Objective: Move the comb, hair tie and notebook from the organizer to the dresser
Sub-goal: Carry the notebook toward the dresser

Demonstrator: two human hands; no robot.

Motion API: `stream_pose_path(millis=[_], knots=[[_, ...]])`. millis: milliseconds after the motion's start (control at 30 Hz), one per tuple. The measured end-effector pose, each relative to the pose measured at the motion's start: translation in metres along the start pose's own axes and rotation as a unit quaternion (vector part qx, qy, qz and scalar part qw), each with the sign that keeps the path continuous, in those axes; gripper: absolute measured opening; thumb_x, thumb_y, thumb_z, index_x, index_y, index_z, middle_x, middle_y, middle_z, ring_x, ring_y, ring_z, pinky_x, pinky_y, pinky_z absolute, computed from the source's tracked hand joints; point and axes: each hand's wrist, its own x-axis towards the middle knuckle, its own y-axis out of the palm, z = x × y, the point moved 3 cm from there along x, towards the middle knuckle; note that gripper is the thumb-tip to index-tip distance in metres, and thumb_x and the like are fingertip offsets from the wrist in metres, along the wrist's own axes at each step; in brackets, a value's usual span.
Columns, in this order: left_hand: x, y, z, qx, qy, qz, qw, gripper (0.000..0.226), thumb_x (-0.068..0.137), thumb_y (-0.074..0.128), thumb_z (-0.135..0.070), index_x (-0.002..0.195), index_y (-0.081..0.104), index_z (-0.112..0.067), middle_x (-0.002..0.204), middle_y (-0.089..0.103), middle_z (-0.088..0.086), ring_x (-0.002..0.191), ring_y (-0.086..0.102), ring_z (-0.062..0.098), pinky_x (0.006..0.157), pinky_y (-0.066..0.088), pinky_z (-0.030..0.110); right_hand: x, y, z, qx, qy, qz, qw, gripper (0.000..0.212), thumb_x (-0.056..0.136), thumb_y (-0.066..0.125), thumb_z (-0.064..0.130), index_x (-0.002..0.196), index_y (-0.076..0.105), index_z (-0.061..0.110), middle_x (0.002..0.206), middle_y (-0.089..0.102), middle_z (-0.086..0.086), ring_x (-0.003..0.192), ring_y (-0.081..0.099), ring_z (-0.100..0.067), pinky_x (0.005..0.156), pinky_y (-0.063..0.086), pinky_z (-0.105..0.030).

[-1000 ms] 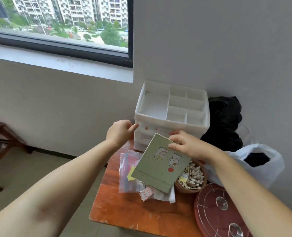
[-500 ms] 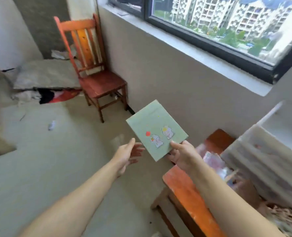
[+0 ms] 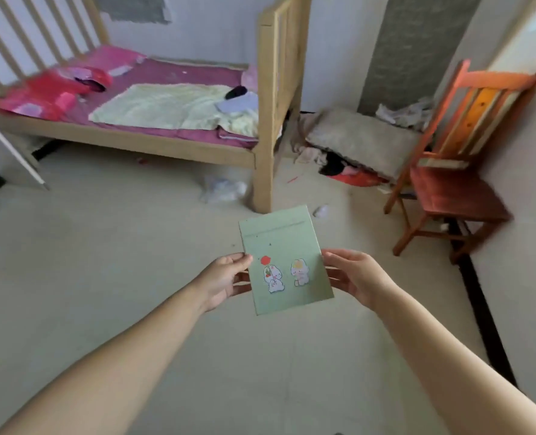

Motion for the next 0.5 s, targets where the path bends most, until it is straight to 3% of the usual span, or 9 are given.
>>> stream_pose_path(millis=[100, 233, 500], knots=[[-0.018, -0.078, -0.012, -0.002, 0.017, -0.064, 0.998, 0.016, 0.091, 0.054, -0.02, 0.091, 0.07, -0.018, 0.081, 0.072, -0.001, 0.07, 0.064, 0.014, 0.07, 0.054, 0.026, 0.051, 0.086, 0.007, -0.062, 0.031, 0.088, 0.994, 0.014, 0.09, 0.057, 0.013, 0.097, 0.067, 0.006, 0.091, 0.071, -0.009, 0.075, 0.069, -0.019, 0.067, 0.058, -0.026], [-0.04, -0.179, -0.015, -0.052, 0.026, -0.165, 0.985, 0.016, 0.088, 0.059, -0.02, 0.098, 0.069, -0.014, 0.082, 0.072, 0.002, 0.07, 0.066, 0.016, 0.071, 0.055, 0.027, 0.12, 0.19, 0.006, -0.096, 0.089, 0.2, 0.971, 0.022, 0.091, 0.054, 0.012, 0.107, 0.063, 0.0, 0.1, 0.068, -0.011, 0.084, 0.068, -0.023, 0.071, 0.06, -0.029], [-0.045, -0.379, -0.054, -0.119, 0.05, -0.253, 0.959, 0.019, 0.089, 0.057, -0.023, 0.099, 0.072, -0.014, 0.09, 0.072, 0.003, 0.079, 0.066, 0.018, 0.075, 0.057, 0.031, 0.266, 0.405, 0.03, -0.215, 0.115, 0.344, 0.907, 0.017, 0.085, 0.064, 0.016, 0.1, 0.068, 0.009, 0.098, 0.075, -0.005, 0.087, 0.071, -0.021, 0.071, 0.059, -0.029]])
